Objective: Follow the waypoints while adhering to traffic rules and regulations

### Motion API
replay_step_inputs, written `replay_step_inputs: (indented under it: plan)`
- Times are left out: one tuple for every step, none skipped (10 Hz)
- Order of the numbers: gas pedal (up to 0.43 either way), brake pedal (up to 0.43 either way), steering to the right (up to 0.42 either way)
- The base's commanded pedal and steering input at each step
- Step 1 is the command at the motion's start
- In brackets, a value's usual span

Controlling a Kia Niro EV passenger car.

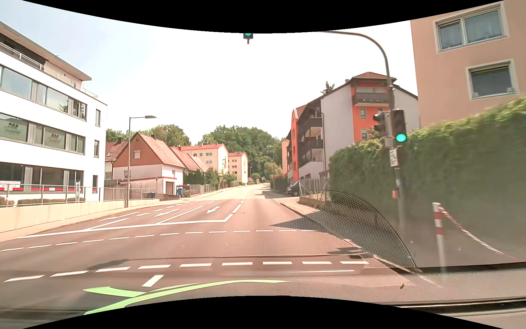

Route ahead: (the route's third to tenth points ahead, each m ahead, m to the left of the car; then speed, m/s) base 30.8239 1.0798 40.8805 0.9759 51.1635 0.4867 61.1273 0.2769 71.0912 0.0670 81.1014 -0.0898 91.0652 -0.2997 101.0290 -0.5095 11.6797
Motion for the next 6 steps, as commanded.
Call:
replay_step_inputs:
  plan:
    - [0.177,0.0,-0.014]
    - [0.177,0.0,-0.014]
    - [0.177,0.0,-0.013]
    - [0.177,0.0,-0.013]
    - [0.177,0.0,-0.014]
    - [0.177,0.0,-0.013]
